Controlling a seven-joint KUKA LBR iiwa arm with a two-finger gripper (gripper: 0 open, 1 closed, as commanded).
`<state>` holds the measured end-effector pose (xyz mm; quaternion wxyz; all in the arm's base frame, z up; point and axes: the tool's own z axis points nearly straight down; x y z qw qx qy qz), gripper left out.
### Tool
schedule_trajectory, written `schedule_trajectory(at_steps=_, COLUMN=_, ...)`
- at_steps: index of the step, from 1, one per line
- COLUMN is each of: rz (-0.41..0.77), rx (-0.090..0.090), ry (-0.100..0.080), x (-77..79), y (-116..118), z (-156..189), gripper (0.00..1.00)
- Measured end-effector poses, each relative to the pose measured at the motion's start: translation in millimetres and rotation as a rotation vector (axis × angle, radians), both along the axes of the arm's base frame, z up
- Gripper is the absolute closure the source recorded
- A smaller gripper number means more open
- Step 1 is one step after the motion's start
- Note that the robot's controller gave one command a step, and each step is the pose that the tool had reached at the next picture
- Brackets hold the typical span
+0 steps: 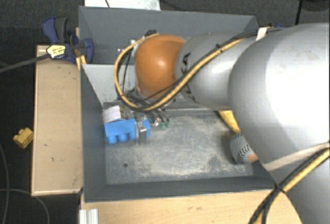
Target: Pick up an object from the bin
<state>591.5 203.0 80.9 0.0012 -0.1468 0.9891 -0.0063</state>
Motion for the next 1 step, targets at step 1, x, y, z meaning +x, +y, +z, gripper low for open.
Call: schedule_trajectory(at_steps=1, rz=0.002, rx=0.013, ry=0.0, x=-34.5, y=-33.2, z=160.5, gripper=1.0)
